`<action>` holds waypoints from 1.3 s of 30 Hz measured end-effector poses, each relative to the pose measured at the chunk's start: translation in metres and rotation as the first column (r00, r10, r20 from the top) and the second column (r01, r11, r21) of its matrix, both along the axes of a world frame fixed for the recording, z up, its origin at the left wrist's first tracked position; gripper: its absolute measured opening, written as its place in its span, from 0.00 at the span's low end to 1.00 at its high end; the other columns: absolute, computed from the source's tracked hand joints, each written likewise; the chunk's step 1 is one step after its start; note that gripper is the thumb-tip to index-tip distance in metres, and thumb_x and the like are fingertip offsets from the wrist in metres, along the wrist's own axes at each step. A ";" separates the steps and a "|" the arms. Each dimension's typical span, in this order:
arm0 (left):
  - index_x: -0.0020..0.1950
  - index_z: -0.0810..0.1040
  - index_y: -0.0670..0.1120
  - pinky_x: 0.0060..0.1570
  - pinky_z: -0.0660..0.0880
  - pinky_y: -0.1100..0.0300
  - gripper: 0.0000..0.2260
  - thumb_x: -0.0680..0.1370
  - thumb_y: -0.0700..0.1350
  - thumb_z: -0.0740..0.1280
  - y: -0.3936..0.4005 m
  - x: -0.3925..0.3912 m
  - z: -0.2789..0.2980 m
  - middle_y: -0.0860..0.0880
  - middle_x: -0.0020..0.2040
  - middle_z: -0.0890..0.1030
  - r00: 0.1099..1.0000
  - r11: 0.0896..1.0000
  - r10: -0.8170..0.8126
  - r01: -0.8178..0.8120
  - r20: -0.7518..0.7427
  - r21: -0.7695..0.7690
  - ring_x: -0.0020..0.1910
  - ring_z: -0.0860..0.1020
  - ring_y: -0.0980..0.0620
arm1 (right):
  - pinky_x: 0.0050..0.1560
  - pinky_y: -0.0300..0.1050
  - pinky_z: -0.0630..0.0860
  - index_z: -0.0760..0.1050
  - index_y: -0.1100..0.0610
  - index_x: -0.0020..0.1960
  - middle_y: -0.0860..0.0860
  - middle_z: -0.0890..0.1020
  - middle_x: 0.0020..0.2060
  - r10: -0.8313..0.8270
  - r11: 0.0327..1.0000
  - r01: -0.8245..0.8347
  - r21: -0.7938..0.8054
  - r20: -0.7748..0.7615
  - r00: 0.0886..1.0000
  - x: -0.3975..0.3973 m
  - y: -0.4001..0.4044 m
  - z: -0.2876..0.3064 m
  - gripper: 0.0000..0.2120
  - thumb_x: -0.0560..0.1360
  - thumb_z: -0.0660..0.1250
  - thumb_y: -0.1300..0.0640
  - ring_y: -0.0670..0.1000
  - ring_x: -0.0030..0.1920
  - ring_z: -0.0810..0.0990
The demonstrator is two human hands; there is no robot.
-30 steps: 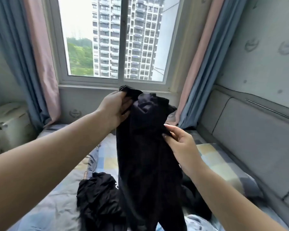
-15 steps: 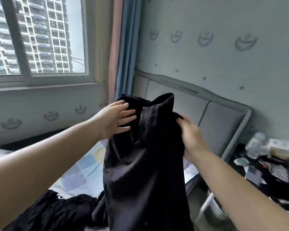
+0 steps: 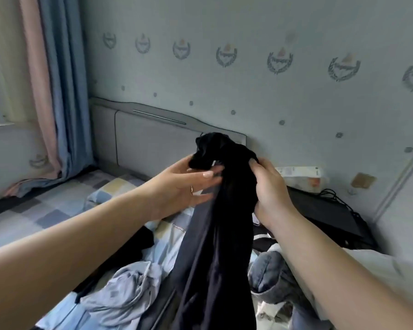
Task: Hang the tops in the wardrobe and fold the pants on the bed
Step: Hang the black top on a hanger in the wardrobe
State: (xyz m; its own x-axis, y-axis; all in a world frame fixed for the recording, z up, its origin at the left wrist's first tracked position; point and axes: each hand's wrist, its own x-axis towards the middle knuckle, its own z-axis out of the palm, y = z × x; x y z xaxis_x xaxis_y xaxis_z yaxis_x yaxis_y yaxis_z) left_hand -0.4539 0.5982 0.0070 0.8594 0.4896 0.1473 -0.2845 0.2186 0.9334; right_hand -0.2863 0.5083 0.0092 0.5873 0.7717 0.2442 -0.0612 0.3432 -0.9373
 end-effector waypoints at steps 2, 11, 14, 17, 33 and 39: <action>0.67 0.72 0.54 0.61 0.74 0.47 0.26 0.71 0.37 0.70 -0.013 0.033 0.011 0.46 0.63 0.79 0.991 0.999 0.029 -0.023 0.132 -0.044 0.61 0.78 0.48 | 0.38 0.40 0.79 0.77 0.54 0.50 0.48 0.85 0.39 -0.011 1.000 0.012 -0.025 0.034 0.999 0.025 -0.023 0.003 0.06 0.79 0.61 0.55 0.47 0.42 0.84; 0.65 0.74 0.51 0.51 0.79 0.55 0.26 0.68 0.45 0.73 -0.076 0.156 0.030 0.50 0.56 0.83 0.998 0.986 -0.057 0.056 0.004 0.160 0.56 0.81 0.53 | 0.42 0.42 0.80 0.80 0.52 0.43 0.51 0.84 0.40 -0.087 0.996 0.087 0.003 0.102 0.991 0.106 -0.116 0.015 0.07 0.78 0.64 0.57 0.49 0.42 0.83; 0.62 0.75 0.53 0.49 0.80 0.58 0.20 0.70 0.46 0.72 -0.101 0.186 0.024 0.52 0.52 0.83 0.996 0.969 -0.086 0.092 -0.036 0.231 0.50 0.82 0.56 | 0.46 0.44 0.80 0.82 0.49 0.41 0.50 0.85 0.41 -0.162 0.987 0.162 0.014 0.194 0.967 0.119 -0.140 0.014 0.07 0.76 0.66 0.55 0.49 0.45 0.84; 0.63 0.74 0.51 0.49 0.79 0.56 0.25 0.67 0.52 0.73 -0.125 0.218 0.024 0.48 0.54 0.82 0.988 0.967 -0.136 0.149 -0.073 0.208 0.51 0.83 0.52 | 0.49 0.37 0.77 0.82 0.44 0.46 0.45 0.85 0.44 -0.270 0.957 0.291 0.002 0.371 0.888 0.123 -0.162 0.008 0.07 0.75 0.66 0.53 0.44 0.48 0.83; 0.45 0.82 0.44 0.41 0.81 0.59 0.06 0.78 0.40 0.65 -0.167 0.310 0.072 0.47 0.41 0.84 0.821 0.826 -0.556 0.529 0.127 0.196 0.40 0.83 0.51 | 0.58 0.35 0.67 0.63 0.45 0.67 0.38 0.69 0.60 -0.603 0.399 0.906 -0.138 0.706 0.373 0.168 -0.272 -0.007 0.34 0.67 0.76 0.50 0.36 0.59 0.69; 0.51 0.79 0.42 0.47 0.80 0.60 0.06 0.79 0.40 0.63 -0.175 0.324 0.089 0.47 0.44 0.84 0.690 0.707 -0.706 0.677 0.160 0.202 0.42 0.83 0.52 | 0.48 0.35 0.73 0.75 0.46 0.60 0.38 0.80 0.49 -0.429 0.394 0.795 -0.460 0.673 0.602 0.165 -0.274 -0.026 0.18 0.72 0.70 0.45 0.43 0.53 0.79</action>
